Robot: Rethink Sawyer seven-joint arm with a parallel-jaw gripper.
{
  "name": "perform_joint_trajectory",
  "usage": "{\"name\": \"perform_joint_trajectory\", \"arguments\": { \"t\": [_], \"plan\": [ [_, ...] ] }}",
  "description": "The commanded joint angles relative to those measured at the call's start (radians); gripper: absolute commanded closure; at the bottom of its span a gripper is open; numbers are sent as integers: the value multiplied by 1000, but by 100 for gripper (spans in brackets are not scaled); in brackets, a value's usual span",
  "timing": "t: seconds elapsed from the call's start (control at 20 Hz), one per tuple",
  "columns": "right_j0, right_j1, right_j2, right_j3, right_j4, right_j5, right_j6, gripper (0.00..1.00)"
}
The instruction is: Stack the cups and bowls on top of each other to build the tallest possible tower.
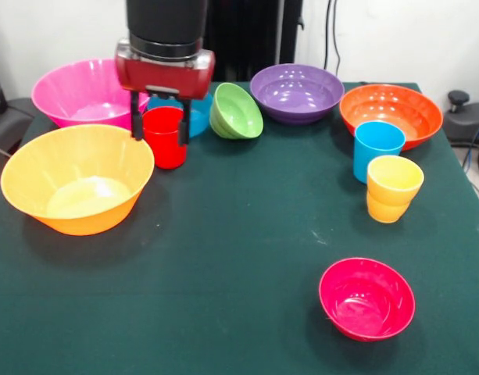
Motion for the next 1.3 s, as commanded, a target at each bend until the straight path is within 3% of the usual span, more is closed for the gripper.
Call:
{"name": "perform_joint_trajectory", "arguments": {
  "t": [0.05,0.3,0.65,0.95,1.1,1.3],
  "plan": [
    [36,114,18,-13,45,44,-57,0],
    [36,218,9,-139,37,66,-115,0],
    [35,269,11,-233,36,108,-159,0],
    [26,259,24,-286,50,169,-205,0],
    [3,214,28,-254,56,177,-216,0],
    [-4,215,34,-274,56,198,-232,0]
  ]
}}
